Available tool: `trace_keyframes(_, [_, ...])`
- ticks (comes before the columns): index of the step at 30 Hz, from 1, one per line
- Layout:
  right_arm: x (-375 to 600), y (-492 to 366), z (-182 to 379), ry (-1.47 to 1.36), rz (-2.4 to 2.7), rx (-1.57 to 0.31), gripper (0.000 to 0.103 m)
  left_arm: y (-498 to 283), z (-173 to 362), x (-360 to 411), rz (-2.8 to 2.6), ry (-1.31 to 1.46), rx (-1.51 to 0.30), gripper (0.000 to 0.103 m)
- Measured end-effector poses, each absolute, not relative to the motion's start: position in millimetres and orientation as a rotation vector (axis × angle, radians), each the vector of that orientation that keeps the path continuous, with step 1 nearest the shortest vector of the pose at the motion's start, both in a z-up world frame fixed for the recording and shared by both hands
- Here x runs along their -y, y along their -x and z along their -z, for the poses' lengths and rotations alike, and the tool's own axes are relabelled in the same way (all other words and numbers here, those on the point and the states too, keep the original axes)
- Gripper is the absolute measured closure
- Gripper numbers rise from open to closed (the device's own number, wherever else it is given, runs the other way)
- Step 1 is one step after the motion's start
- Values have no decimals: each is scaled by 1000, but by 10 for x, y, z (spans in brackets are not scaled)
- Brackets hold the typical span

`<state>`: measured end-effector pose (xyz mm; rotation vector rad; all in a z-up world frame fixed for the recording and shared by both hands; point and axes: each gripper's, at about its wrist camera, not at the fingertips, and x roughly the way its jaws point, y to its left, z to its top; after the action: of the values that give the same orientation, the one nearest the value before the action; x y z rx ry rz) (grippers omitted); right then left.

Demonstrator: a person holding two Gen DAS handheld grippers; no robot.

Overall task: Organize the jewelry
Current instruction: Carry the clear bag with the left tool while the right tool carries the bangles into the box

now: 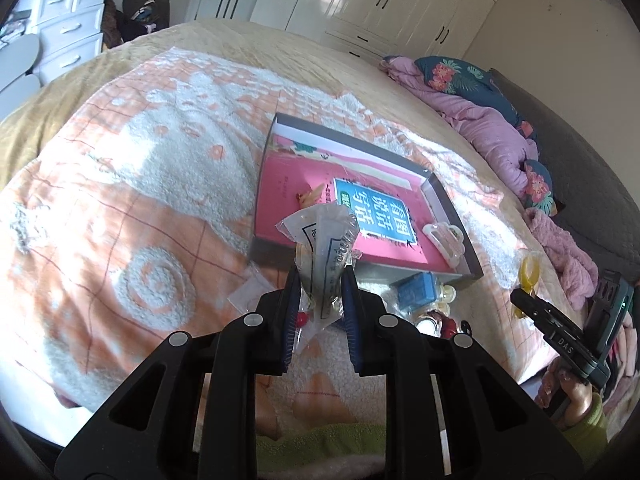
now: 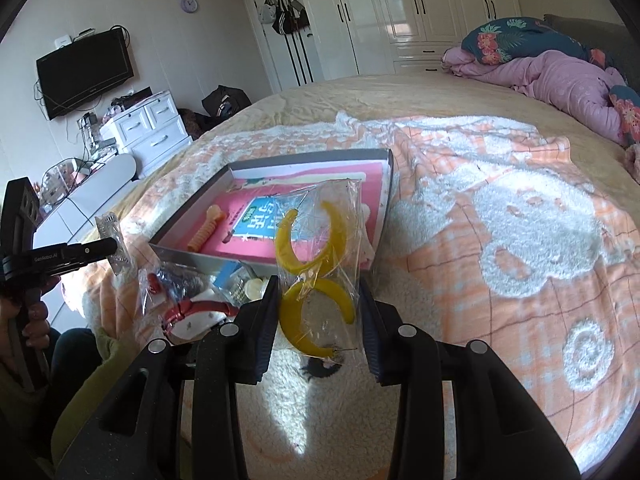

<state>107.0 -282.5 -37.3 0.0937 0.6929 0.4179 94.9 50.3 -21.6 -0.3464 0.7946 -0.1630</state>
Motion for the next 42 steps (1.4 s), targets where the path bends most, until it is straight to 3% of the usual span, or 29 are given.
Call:
trace_keyframes(22, [2231, -1476, 108, -46, -540, -647, 68, -1349, 15, -375, 221, 334, -767, 90])
trace_keyframes(42, [2051, -1952, 281, -41, -541, -702, 68, -1911, 157, -28, 297, 234, -848, 89])
